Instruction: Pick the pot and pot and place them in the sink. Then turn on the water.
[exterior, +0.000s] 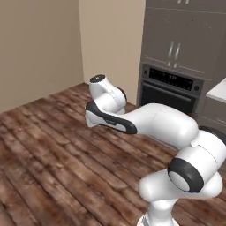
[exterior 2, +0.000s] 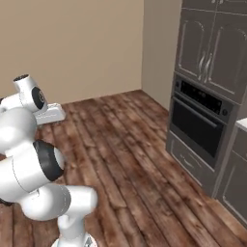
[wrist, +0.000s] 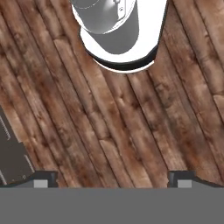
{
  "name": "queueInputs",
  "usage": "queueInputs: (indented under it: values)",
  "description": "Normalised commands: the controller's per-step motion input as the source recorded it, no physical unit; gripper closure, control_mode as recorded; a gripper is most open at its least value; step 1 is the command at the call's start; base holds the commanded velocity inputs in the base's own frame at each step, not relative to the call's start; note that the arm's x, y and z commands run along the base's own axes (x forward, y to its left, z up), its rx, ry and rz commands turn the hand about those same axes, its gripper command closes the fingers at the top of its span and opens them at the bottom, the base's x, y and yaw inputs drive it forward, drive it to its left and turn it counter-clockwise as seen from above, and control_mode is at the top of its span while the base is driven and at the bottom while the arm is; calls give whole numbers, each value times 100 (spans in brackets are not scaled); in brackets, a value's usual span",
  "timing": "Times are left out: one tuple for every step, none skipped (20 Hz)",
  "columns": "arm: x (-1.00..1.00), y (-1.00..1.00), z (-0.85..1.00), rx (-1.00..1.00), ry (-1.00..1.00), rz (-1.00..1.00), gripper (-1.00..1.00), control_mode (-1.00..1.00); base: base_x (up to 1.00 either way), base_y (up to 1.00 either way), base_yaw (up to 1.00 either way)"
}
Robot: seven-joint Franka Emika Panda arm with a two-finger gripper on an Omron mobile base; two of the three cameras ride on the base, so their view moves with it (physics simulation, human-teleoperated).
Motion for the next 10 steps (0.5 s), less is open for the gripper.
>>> queueInputs:
  values:
    - [0, 0, 0, 0, 0, 0, -100, 100, 25, -40, -35]
    - [0, 0, 0, 0, 0, 0, -100, 100, 25, -43, -35]
    - [0, 0, 0, 0, 0, 0, -100, 100, 27, -44, -34]
    - [0, 0, 0, 0, 0, 0, -100, 100, 28, -45, -34]
    - [0, 0, 0, 0, 0, 0, -100, 100, 26, -46, -34]
    - [0, 0, 0, 0, 0, 0, -100, 100, 24, -42, -34]
    - [0, 0, 0, 0, 0, 0, -100, 100, 22, -41, -35]
    - [0, 0, 0, 0, 0, 0, -100, 100, 24, -44, -34]
    - [0, 0, 0, 0, 0, 0, -100, 100, 24, -46, -34]
    - [0, 0, 0, 0, 0, 0, -100, 100, 24, -48, -34]
